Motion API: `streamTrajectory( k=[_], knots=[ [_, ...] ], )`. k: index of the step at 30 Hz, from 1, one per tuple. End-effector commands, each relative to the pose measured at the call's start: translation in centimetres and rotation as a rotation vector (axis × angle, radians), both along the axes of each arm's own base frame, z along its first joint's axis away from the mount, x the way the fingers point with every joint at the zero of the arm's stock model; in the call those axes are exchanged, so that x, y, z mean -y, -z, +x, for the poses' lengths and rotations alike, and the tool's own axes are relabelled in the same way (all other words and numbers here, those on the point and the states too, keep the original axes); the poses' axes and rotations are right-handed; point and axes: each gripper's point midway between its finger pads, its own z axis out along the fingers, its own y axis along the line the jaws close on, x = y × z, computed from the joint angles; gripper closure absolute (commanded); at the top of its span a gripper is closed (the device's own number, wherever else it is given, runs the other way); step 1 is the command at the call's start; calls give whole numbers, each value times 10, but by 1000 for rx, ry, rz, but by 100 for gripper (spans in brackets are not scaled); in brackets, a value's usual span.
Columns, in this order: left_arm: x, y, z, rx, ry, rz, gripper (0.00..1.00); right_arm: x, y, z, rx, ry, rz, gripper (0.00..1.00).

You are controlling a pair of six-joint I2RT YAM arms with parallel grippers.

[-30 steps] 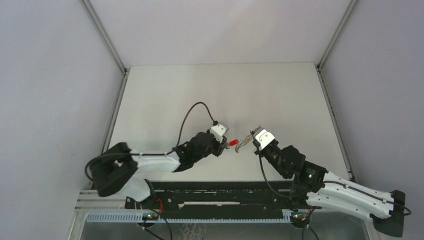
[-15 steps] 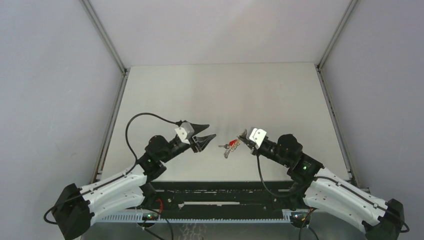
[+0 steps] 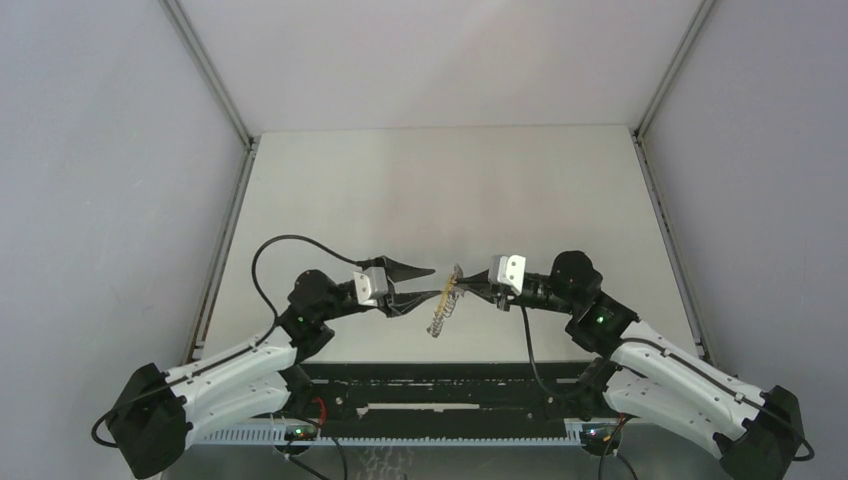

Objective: Put the keys on the keyring

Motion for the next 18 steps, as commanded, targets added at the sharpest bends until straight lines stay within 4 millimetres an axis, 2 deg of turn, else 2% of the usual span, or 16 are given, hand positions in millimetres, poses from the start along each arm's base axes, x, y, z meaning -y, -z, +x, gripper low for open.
streamTrajectory(
  k=[1, 7, 18],
  knots=[
    [6, -7, -6, 71, 69, 21, 56, -8, -42, -8, 74, -74, 101, 100],
    [12, -7, -2, 68, 76, 34, 67, -14, -40, -10, 62, -107, 106, 100],
    [13, -11, -7, 75, 103, 4, 74, -22, -36, -10, 39, -146, 112, 100]
  ],
)
